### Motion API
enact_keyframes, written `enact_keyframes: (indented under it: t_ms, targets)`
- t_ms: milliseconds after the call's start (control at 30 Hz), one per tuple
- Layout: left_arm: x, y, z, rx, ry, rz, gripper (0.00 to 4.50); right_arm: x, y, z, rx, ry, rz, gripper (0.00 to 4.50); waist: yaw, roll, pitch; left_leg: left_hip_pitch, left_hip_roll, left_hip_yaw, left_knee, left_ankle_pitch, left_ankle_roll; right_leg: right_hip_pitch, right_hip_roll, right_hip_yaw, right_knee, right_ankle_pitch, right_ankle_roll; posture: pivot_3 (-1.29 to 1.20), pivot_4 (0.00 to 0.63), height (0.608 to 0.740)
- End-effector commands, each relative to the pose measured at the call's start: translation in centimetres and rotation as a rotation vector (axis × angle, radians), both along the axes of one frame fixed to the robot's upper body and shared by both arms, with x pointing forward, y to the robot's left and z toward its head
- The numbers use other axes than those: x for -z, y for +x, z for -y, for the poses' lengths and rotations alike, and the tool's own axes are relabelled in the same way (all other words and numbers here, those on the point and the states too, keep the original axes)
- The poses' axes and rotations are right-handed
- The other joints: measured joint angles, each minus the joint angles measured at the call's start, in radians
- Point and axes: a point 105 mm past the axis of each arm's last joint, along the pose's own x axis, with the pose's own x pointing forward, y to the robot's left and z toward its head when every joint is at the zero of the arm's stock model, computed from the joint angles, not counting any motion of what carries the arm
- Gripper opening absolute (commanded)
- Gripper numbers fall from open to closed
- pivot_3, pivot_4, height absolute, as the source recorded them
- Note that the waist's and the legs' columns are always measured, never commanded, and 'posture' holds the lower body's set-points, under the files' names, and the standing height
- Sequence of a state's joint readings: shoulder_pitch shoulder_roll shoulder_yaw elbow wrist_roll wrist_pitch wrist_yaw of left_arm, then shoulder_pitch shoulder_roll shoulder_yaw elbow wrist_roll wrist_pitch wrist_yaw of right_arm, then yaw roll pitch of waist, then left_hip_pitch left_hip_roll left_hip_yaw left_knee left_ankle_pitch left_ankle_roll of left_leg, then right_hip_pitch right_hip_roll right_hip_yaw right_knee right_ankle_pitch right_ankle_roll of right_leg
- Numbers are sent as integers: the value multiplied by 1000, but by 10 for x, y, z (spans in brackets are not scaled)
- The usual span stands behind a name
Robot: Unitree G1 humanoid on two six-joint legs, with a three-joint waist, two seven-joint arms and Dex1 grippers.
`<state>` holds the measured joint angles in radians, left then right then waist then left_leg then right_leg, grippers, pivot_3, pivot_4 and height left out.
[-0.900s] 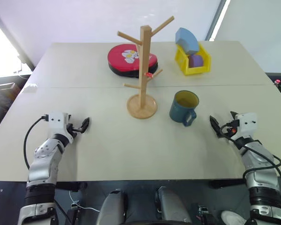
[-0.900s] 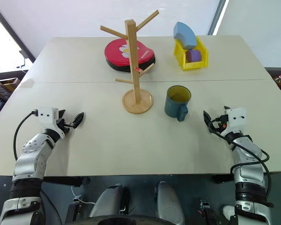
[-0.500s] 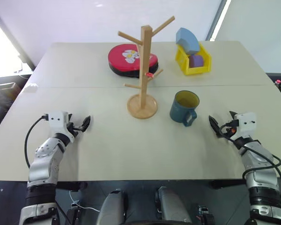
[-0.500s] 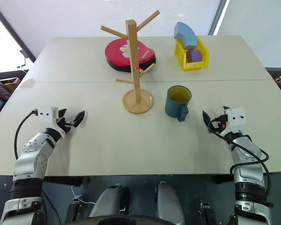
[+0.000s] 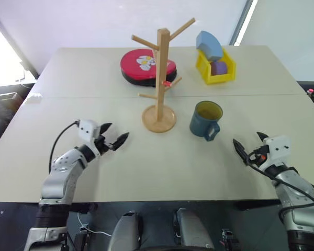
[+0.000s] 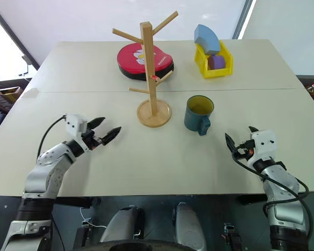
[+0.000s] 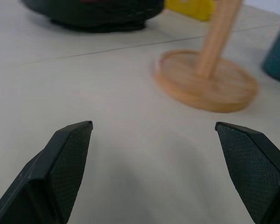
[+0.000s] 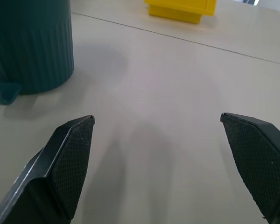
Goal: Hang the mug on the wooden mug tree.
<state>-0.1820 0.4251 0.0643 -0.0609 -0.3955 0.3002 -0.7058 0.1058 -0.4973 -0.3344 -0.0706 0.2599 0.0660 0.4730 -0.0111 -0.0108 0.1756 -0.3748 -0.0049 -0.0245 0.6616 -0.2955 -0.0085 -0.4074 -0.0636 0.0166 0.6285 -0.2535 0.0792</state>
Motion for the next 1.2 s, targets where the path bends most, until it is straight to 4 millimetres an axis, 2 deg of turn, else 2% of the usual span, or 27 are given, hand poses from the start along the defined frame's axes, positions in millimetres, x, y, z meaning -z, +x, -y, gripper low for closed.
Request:
enact_keyframes:
  t_ms: [33,67,133,200,300,467,567,667,867,1100,1200]
  targets:
    - [-14,-15,32,197,28,50,4500,-16,-8,-10,-53,-22,38,4488,0,0,0,0,0,0,0,0,0,0,0,0,0,0,0,0,150,735]
    - [-13,-21,44,269,50,52,4500,-14,-13,-17,-87,-19,23,4488,1,1,0,0,0,0,0,0,0,0,0,0,0,0,0,0,150,735]
    - [-12,-28,57,347,72,54,4500,-11,-19,-25,-125,-13,5,4488,2,1,0,0,0,0,0,0,0,0,0,0,0,0,0,0,150,735]
    - [-12,-34,72,415,85,64,4500,-8,-29,-49,-245,32,-38,3975,2,1,0,0,0,0,0,0,0,0,0,0,0,0,0,0,150,735]
    - [-16,-41,86,483,70,75,4500,-9,-32,-77,-345,72,-52,2635,-1,1,0,0,0,0,0,0,0,0,0,0,0,0,0,0,150,735]
    - [-18,-48,97,544,65,80,4500,-13,-14,-106,-373,86,-15,33,1,1,0,0,0,0,1,0,0,0,2,0,0,0,0,0,150,735]
    - [-17,-52,100,559,81,84,4500,-9,6,-106,-285,62,17,11,1,0,0,0,0,0,1,0,0,0,2,0,0,0,0,0,150,735]
    - [-18,-54,101,554,76,84,4500,-11,15,-100,-233,90,49,11,6,0,0,0,0,0,1,0,0,0,2,-1,0,0,0,0,150,735]
    - [-19,-53,99,530,75,88,4500,-9,18,-88,-198,75,49,11,3,0,0,-1,-1,0,1,0,0,0,2,-1,0,0,0,0,150,735]
    - [-18,-54,99,521,70,86,4500,-18,23,-50,-40,60,104,11,1,0,0,0,-1,0,1,0,1,1,3,0,0,0,0,0,150,735]
    - [-18,-53,100,522,67,85,4500,-20,21,-45,-28,67,112,11,1,0,0,0,0,0,1,0,1,1,4,0,1,0,1,0,150,735]
